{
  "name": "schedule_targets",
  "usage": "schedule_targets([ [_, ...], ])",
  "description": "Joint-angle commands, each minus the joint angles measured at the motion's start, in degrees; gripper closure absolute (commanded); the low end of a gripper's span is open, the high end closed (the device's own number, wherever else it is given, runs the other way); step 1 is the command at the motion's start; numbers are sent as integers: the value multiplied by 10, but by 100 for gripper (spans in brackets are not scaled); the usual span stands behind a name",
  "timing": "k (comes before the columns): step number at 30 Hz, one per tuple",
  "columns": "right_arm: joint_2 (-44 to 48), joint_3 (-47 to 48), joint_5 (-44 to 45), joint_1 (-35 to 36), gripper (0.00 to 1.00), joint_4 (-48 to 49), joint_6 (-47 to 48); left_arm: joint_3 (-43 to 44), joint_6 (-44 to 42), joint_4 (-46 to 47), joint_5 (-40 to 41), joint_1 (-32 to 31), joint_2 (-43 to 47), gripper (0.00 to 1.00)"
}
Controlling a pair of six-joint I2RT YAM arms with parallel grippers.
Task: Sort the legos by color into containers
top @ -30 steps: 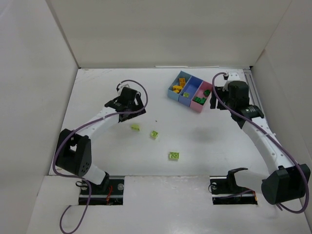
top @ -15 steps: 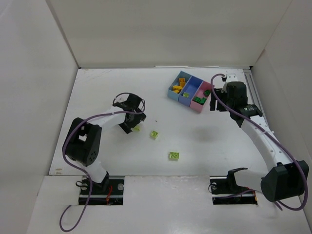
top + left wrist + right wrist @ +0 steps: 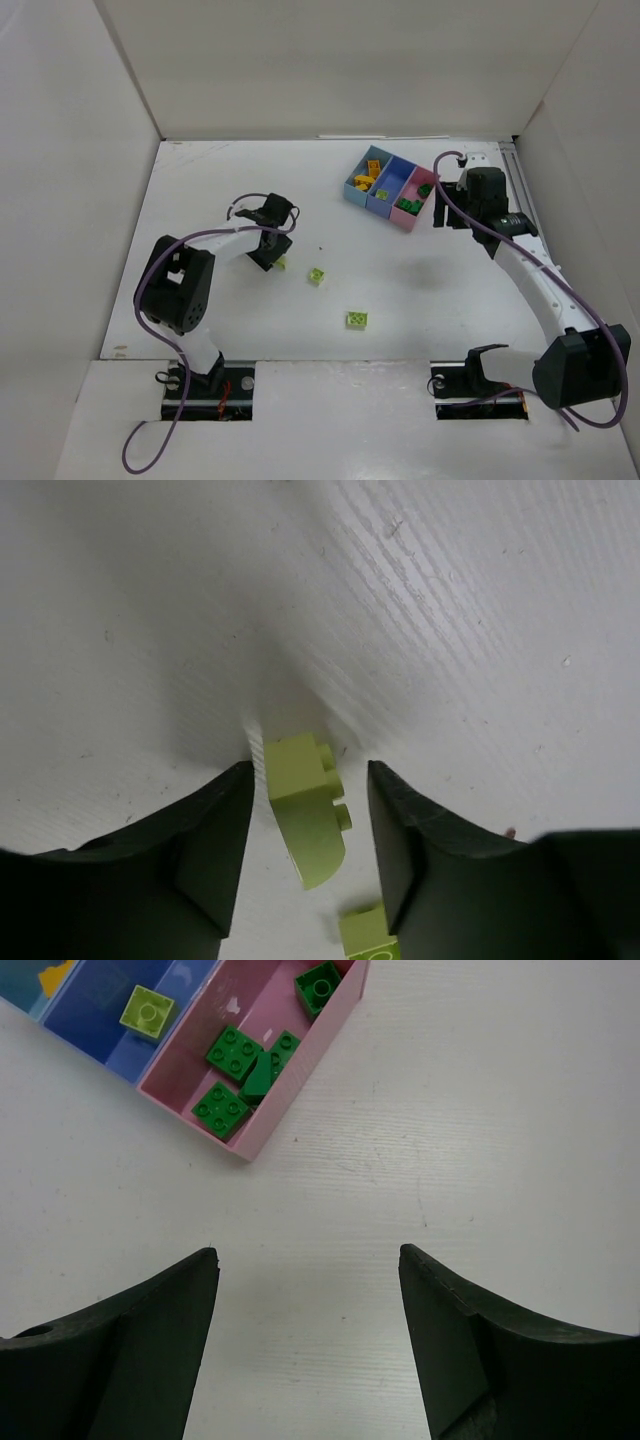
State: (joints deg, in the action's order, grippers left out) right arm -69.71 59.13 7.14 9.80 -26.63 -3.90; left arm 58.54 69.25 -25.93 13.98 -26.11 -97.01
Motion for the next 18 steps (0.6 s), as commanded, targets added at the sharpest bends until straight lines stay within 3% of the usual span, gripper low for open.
schedule_targets([
  [1,3,15,9,-4,22,3,4,10,-1,-21,24,5,-22,57],
  [11,3,10,14,-14,22,8,9,53,-67,-15,23,-16,-3,77],
  [18,48,-16,47,-26,22,8,-3,217,-219,76,4,-61,-60,79],
])
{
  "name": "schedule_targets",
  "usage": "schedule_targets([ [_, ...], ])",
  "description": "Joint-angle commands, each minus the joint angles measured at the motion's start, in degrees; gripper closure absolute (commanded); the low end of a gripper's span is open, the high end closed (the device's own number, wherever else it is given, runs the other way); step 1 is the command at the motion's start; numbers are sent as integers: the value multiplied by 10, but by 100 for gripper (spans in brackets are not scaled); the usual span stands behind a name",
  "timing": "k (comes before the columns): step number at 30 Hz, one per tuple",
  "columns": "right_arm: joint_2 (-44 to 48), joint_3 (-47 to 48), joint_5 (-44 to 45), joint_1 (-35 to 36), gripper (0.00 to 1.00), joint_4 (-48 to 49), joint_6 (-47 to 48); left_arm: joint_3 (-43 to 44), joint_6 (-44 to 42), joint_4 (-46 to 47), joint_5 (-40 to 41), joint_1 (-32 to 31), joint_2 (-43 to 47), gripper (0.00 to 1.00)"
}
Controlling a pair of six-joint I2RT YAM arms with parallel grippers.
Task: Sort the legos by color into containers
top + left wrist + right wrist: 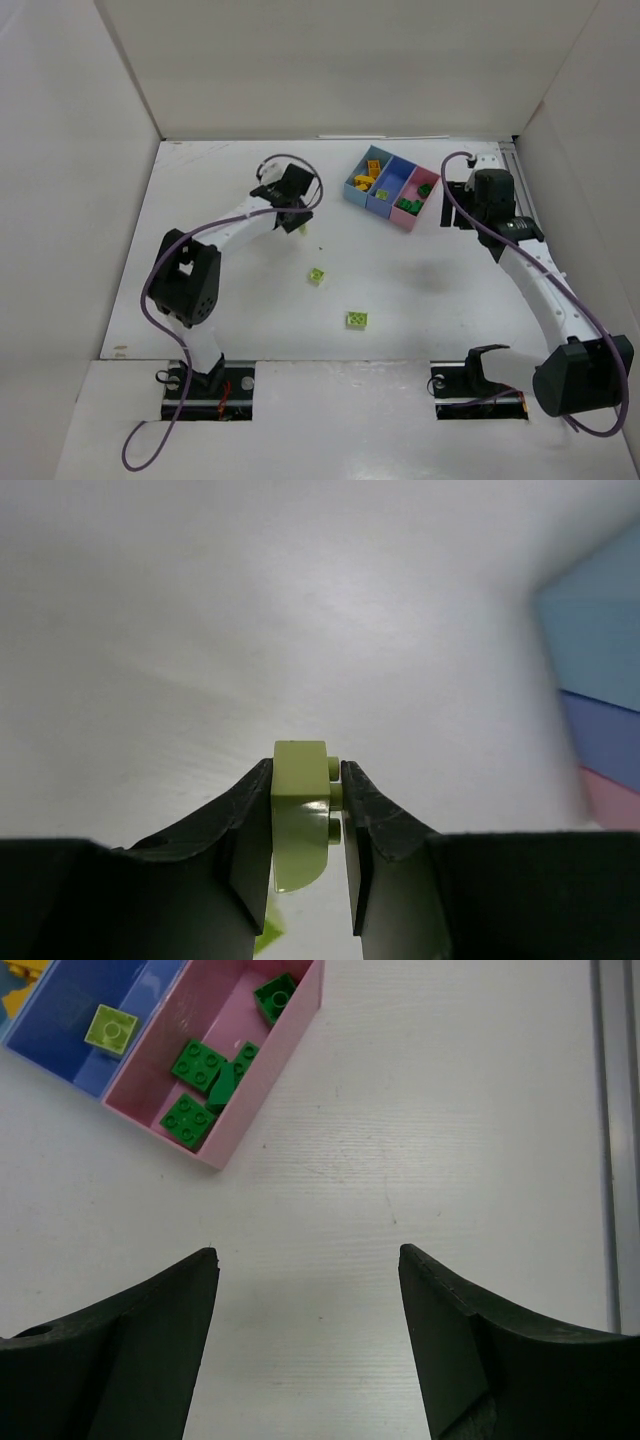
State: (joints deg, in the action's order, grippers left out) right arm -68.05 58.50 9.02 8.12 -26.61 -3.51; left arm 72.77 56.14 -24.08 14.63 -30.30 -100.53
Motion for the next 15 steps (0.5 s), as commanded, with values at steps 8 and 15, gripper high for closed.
schedule_targets([
  [8,70,-48,69,-21,22,-5,-24,379,-259,150,-111,-60,-192,78],
  [15,93,-64,69,-21,22,-5,-40,569,-299,181,-192,-65,-336,77],
])
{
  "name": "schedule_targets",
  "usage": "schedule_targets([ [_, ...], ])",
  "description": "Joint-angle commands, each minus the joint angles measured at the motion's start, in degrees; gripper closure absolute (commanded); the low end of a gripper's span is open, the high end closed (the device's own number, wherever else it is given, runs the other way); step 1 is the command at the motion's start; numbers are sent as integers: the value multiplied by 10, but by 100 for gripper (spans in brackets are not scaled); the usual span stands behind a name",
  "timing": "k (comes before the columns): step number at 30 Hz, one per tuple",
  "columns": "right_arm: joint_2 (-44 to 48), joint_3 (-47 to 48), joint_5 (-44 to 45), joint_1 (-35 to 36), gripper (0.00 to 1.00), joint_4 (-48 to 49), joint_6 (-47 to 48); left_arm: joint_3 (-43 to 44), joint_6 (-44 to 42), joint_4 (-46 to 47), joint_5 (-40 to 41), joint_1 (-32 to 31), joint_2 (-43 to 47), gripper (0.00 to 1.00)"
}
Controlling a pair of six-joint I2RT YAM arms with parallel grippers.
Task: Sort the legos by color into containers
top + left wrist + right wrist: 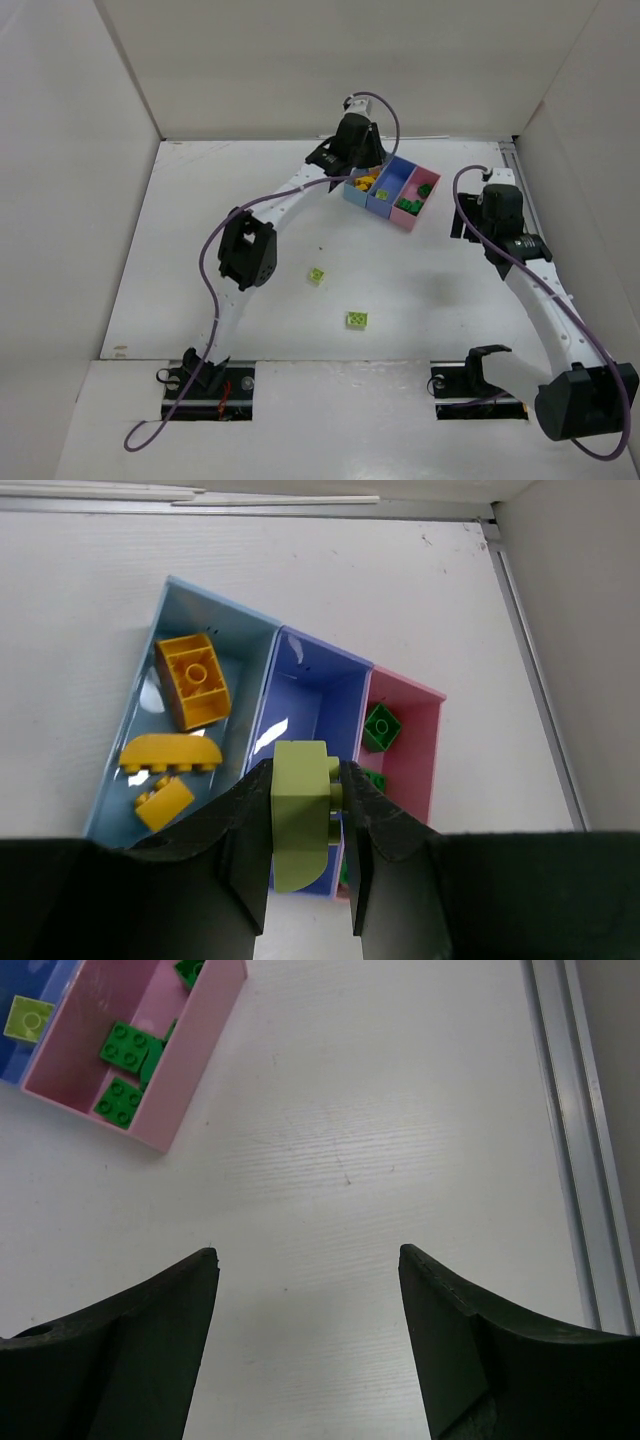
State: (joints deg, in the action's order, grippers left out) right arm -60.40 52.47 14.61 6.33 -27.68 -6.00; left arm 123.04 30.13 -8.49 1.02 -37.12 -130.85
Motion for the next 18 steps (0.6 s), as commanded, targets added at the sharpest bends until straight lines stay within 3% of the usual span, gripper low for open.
schedule_targets([
  [1,21,-3,13,-4,22,0,-20,86,-39,25,-56,-2,-47,77],
  [12,38,-16,1,-9,22,-17,-36,105,-22,84,-82,-8,-102,73],
  [14,43,-16,1,-9,22,-17,-36,105,-16,78,-82,-8,-102,49],
  [16,49,-21,-17,-9,22,-17,-29,99,-23,72,-82,-13,-95,39],
  [18,55,-21,-31,-9,22,-17,-14,93,-29,66,-82,-13,-85,37],
])
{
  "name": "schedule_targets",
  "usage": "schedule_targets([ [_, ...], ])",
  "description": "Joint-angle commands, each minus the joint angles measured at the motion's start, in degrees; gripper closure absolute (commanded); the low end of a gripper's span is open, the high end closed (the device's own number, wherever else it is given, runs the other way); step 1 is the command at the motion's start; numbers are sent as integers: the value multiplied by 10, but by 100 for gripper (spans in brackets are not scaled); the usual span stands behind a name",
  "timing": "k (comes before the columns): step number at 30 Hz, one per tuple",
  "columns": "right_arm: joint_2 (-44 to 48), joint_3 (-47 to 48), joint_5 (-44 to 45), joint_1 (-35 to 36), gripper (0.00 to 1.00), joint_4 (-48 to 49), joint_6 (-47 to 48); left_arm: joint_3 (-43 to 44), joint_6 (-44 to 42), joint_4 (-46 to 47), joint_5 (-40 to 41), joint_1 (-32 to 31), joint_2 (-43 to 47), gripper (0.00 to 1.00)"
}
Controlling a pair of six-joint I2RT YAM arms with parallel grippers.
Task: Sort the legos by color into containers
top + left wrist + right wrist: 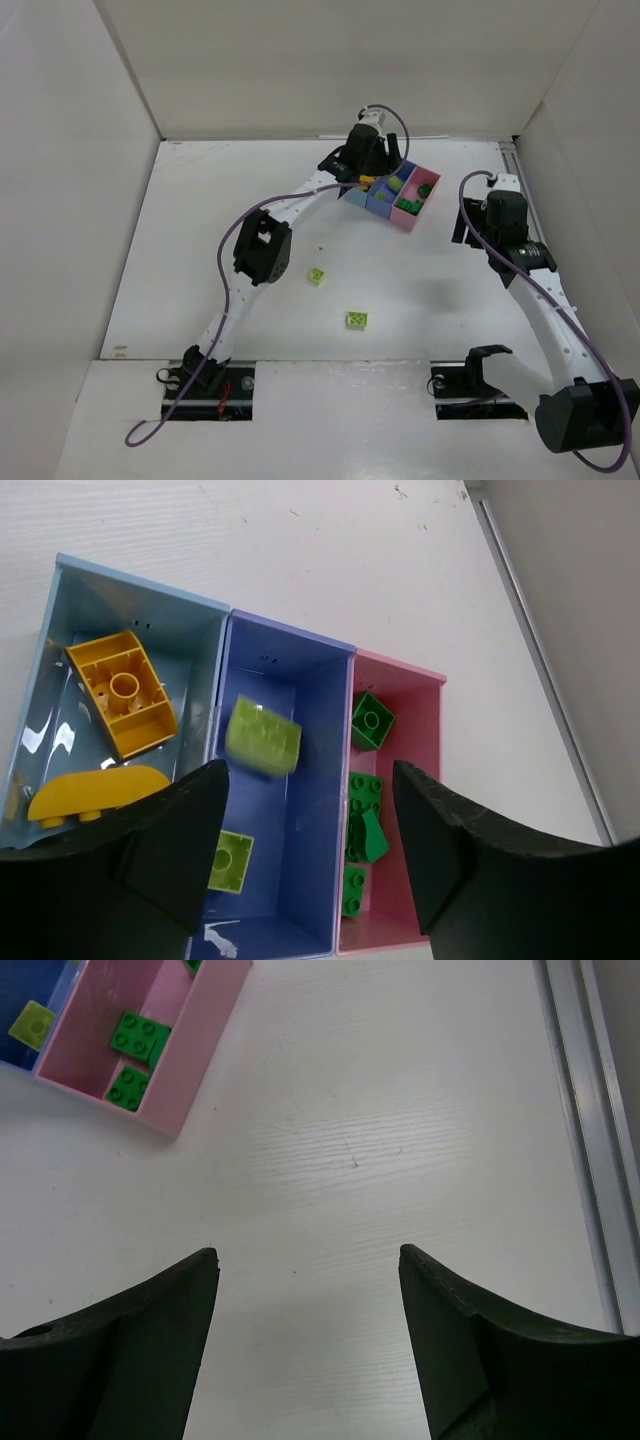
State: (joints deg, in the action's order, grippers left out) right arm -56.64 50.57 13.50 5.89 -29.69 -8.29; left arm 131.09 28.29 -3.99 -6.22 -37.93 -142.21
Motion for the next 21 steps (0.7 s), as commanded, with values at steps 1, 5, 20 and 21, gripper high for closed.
schedule_targets([
  [1,17,-2,-40,-4,22,9,16,5,-10,21,-10,-5,37,35],
  [5,17,-7,-78,16,22,16,54,-75,-24,40,2,-5,109,16],
  [20,-196,33,-8,494,21,42,51,-687,17,40,206,21,667,0],
  [21,-223,33,-13,508,21,48,43,-714,24,25,212,21,690,0],
])
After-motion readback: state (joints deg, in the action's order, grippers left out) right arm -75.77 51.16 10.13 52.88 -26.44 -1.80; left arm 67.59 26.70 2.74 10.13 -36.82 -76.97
